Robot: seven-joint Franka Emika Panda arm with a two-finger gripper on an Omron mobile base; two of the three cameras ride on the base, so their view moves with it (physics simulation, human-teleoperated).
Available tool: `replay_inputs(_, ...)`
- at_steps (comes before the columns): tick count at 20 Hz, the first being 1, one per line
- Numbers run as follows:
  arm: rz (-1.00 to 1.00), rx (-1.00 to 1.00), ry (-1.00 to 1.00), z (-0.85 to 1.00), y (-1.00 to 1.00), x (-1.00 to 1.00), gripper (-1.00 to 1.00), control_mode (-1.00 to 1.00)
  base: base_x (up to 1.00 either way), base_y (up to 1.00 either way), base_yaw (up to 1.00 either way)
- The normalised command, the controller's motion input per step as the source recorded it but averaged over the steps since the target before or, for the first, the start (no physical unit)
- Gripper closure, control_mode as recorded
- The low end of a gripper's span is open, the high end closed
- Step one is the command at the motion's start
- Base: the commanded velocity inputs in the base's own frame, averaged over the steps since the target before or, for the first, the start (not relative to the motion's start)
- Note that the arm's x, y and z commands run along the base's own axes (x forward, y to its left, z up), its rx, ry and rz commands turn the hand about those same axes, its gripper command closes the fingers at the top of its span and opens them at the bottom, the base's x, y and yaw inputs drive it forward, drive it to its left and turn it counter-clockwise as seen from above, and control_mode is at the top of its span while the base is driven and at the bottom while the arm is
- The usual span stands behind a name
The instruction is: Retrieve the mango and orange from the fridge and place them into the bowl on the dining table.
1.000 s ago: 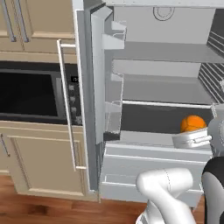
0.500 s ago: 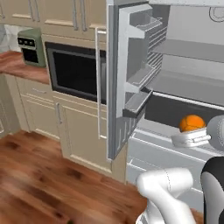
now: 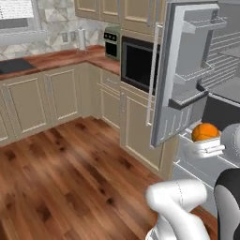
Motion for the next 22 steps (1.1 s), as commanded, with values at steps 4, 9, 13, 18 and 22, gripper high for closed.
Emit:
replay_inputs(4, 0.0, 0.0, 0.0, 0.0, 0.0, 0.0, 1.0, 1.0, -0.7, -0.02, 0.55)
replay_inputs(9, 0.0, 0.0, 0.0, 0.0, 0.0, 0.0, 1.0, 1.0, -0.84, -0.08, 0.48)
replay_inputs(13, 0.0, 0.0, 0.0, 0.0, 0.0, 0.0, 1.0, 1.0, -0.73, -0.01, 0.4)
replay_inputs(18, 0.0, 0.0, 0.0, 0.0, 0.0, 0.0, 1.0, 1.0, -0.37, 0.29, 0.27)
replay_inputs(22, 0.0, 0.0, 0.0, 0.0, 0.0, 0.0, 1.0, 1.0, -0.23, 0.62, 0.19)
